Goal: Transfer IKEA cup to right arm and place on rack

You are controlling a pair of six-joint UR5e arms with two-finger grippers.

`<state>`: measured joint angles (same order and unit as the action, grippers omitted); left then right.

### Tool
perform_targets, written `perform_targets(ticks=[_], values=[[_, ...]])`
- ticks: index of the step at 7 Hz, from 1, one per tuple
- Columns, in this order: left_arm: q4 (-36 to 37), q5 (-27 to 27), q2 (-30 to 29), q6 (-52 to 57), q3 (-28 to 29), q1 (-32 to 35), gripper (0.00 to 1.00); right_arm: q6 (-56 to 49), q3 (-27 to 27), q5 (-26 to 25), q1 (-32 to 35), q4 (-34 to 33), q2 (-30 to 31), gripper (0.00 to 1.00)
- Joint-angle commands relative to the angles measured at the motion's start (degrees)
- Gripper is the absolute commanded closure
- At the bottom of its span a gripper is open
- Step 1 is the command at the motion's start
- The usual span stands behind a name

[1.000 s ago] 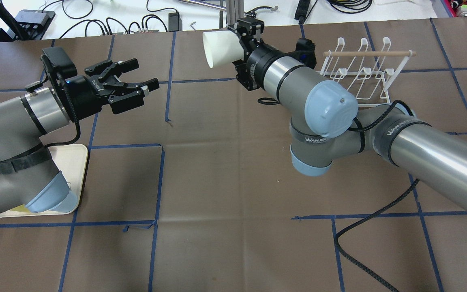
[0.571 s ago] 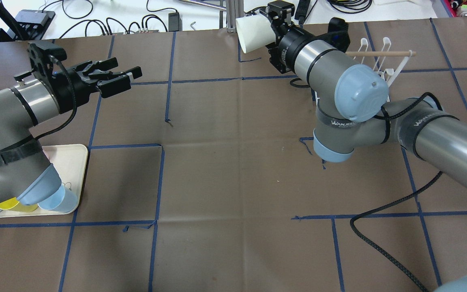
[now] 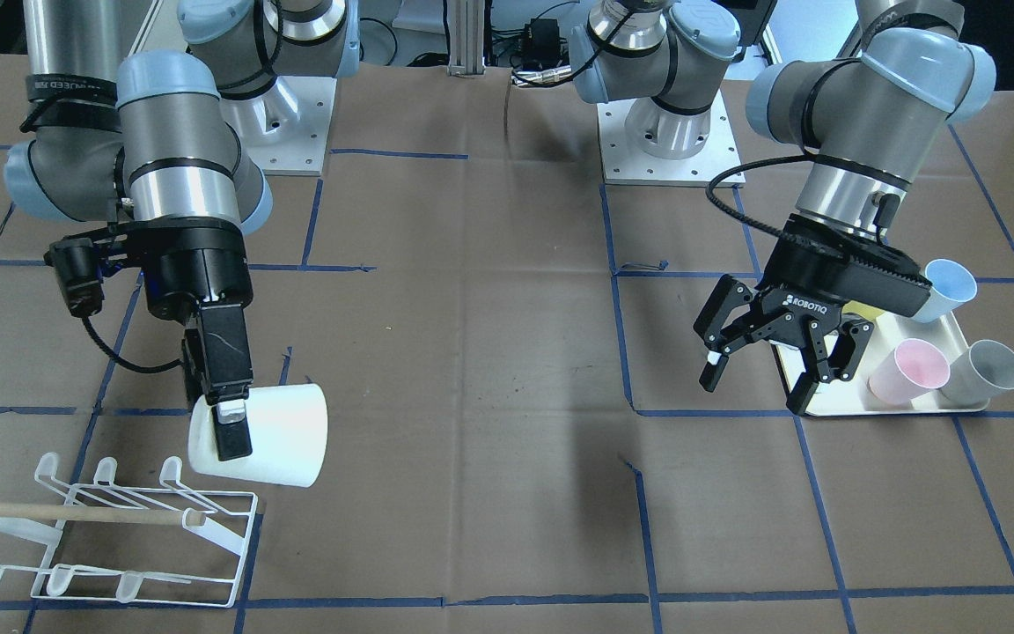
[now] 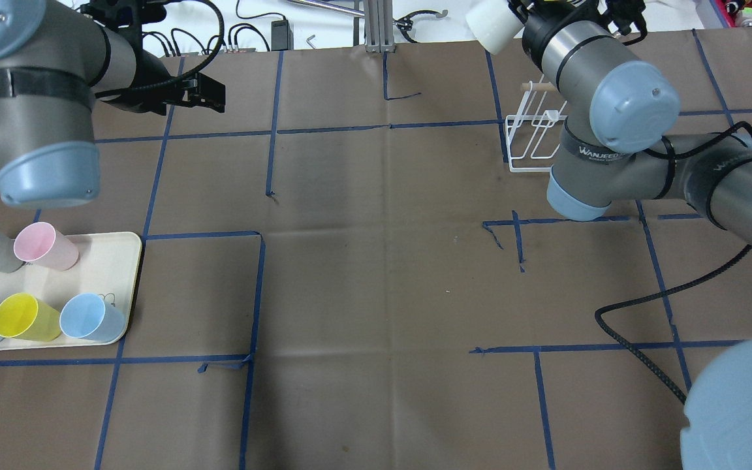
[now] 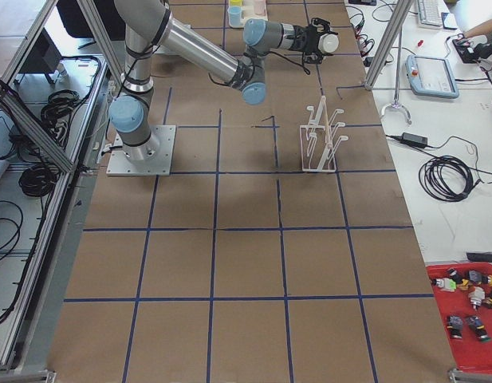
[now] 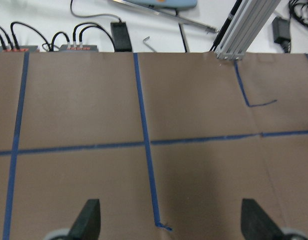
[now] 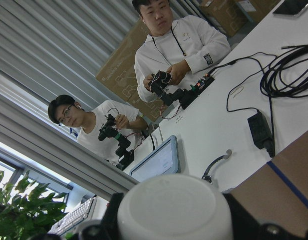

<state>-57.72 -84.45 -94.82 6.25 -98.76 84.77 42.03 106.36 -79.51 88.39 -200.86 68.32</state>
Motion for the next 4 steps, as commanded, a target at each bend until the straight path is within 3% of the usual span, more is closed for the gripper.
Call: perform_targets(ticks=[1, 2, 4], values=[[-28.75, -6.06, 1.12, -4.83, 10.49, 1.62, 0.01, -19.00, -3.07, -0.74, -4.25, -0.14, -4.58, 0.90], [-32.33, -6.60, 2.78, -4.93, 10.78, 1.89, 0.01, -25.70, -5.52, -0.56, -5.50, -0.14, -6.51, 0.90], [-32.63, -6.69, 6.03, -4.15, 7.99, 1.28, 0.01, -31.20, -7.39, -0.91, -5.51, -0.14, -10.03, 0.90]])
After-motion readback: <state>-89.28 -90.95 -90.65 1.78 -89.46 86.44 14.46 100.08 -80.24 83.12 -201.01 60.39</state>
